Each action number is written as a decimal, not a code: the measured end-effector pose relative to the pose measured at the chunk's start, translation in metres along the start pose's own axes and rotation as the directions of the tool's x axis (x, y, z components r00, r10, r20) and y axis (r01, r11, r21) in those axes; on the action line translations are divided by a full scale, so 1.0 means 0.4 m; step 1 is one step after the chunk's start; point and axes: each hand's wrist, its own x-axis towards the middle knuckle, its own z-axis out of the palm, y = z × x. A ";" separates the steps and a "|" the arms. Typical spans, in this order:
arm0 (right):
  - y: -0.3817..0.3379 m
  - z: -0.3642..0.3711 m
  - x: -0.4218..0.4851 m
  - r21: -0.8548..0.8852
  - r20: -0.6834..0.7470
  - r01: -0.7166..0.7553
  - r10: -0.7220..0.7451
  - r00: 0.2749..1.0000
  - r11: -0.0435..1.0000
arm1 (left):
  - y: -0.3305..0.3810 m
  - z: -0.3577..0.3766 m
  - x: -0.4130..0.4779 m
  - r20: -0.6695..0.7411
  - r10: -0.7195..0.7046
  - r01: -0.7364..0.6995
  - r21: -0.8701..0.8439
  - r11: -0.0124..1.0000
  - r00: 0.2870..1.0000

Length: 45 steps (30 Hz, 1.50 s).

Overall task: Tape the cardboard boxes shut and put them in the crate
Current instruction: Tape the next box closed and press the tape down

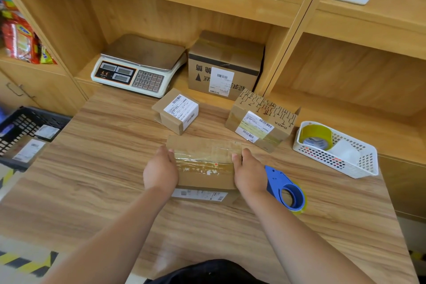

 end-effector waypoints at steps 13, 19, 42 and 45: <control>0.045 -0.007 -0.038 0.242 -0.028 -0.057 0.066 0.997 0.969 | -0.007 -0.012 0.010 0.042 -0.035 0.042 -0.179 0.983 0.999; 0.042 0.013 -0.047 0.358 0.122 -0.171 0.135 0.983 0.918 | -0.044 -0.043 0.031 0.049 -0.110 0.119 -0.260 0.958 0.993; -0.196 0.051 -0.087 0.456 0.299 -0.245 0.112 0.948 0.855 | -0.050 -0.141 -0.019 -0.057 0.107 -0.115 -0.157 0.981 0.993; -0.216 0.049 -0.098 0.393 0.220 -0.206 0.126 0.967 0.896 | -0.020 -0.147 -0.037 0.063 0.055 -0.036 -0.266 0.963 0.997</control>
